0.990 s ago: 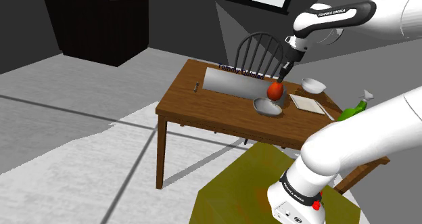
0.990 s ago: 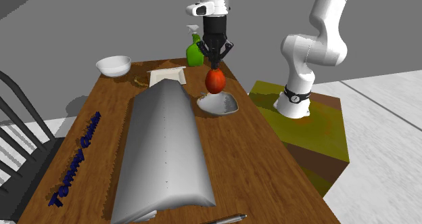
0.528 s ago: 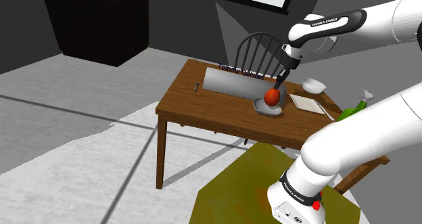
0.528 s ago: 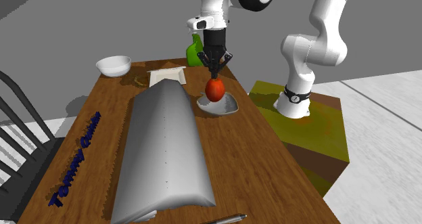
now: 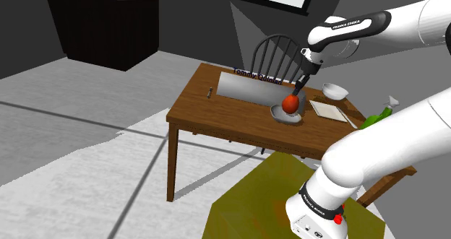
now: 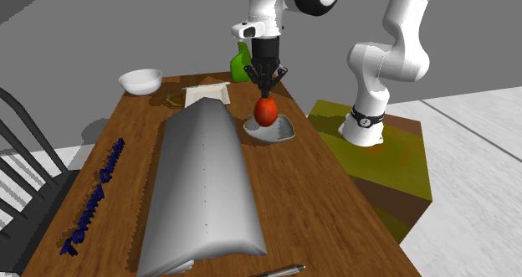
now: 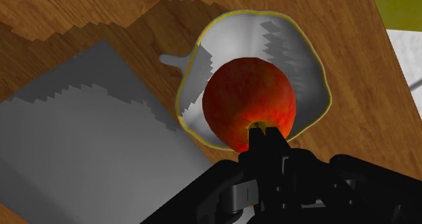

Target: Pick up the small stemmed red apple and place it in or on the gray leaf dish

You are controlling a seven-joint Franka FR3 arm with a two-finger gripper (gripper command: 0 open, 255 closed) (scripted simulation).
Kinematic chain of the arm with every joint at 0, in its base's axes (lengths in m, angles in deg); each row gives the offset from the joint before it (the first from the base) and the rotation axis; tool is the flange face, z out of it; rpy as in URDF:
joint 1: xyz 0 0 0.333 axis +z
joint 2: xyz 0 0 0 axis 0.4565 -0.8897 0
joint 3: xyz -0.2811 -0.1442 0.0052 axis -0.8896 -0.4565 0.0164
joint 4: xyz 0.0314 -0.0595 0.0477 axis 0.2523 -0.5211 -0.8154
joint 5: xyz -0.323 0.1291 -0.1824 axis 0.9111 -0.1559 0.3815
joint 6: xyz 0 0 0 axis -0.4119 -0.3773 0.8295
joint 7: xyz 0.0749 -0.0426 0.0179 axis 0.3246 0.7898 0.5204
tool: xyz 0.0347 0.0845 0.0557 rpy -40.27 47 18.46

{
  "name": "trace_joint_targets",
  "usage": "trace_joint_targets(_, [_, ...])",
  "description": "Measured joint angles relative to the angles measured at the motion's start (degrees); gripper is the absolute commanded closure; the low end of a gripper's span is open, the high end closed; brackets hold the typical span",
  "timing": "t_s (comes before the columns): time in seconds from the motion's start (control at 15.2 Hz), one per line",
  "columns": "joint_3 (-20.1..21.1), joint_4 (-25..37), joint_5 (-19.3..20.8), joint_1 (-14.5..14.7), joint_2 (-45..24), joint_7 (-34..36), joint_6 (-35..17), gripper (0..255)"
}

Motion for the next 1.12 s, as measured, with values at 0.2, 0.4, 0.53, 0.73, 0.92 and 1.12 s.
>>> trace_joint_targets(0.2, [0.0,0.0,0.0,0.0,0.0,0.0,0.0,0])
trace_joint_targets(0.4, [0.0,0.0,0.0,0.0,0.0,0.0,0.0,0])
trace_joint_targets(0.53, [0.5,1.7,0.1,-0.1,0.9,0.2,2.4,0])
trace_joint_targets(0.73, [1.2,5.0,0.2,-0.2,2.0,0.3,6.7,0])
trace_joint_targets(0.92, [1.4,5.6,0.1,-0.2,2.2,0.4,7.6,0])
trace_joint_targets(1.12, [1.4,5.6,0.2,-0.2,2.2,0.5,7.7,0])
